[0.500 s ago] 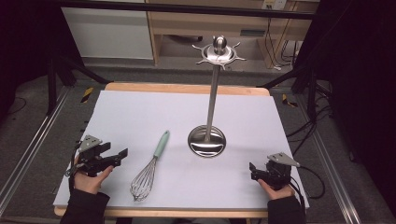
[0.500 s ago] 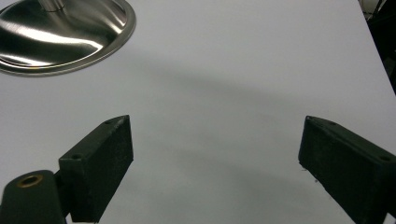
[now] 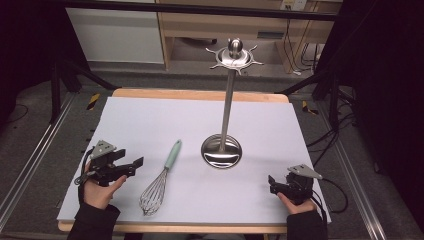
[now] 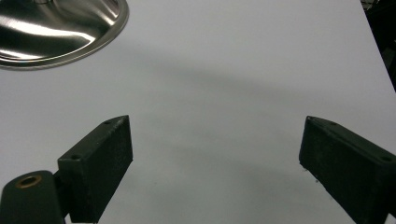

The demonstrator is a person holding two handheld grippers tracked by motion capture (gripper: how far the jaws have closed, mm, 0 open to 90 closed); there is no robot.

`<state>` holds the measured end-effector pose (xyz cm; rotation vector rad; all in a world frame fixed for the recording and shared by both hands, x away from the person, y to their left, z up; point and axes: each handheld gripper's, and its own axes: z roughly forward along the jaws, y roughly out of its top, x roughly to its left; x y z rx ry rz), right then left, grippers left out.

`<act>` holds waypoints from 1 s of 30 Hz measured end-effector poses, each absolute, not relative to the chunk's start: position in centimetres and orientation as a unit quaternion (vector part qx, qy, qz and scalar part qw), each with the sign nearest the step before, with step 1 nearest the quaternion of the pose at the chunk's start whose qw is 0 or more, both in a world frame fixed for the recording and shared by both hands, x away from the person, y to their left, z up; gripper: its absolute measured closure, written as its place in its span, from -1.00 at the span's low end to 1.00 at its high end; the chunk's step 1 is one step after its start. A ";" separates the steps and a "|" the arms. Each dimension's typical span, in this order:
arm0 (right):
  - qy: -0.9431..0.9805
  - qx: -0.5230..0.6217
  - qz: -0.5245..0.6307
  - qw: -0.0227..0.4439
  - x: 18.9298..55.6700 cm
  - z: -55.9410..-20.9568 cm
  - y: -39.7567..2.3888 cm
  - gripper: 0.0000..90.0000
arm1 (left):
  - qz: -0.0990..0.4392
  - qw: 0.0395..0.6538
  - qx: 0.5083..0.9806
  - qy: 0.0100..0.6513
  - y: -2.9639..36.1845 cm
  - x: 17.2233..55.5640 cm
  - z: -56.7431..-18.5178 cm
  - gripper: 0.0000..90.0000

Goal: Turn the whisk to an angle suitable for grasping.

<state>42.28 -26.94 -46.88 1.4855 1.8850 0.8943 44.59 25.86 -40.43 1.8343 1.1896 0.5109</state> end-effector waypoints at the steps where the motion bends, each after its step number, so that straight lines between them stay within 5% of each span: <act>1: 0.705 0.556 0.333 0.287 42.3 -46.9 -27.0 -0.77 | 0.203 0.433 0.739 0.474 25.6 44.6 -40.3 -0.46; 30: 0.706 0.555 0.337 0.284 42.3 -46.5 -26.8 -0.78 | 0.195 0.385 0.786 0.442 21.2 47.8 -37.4 -0.43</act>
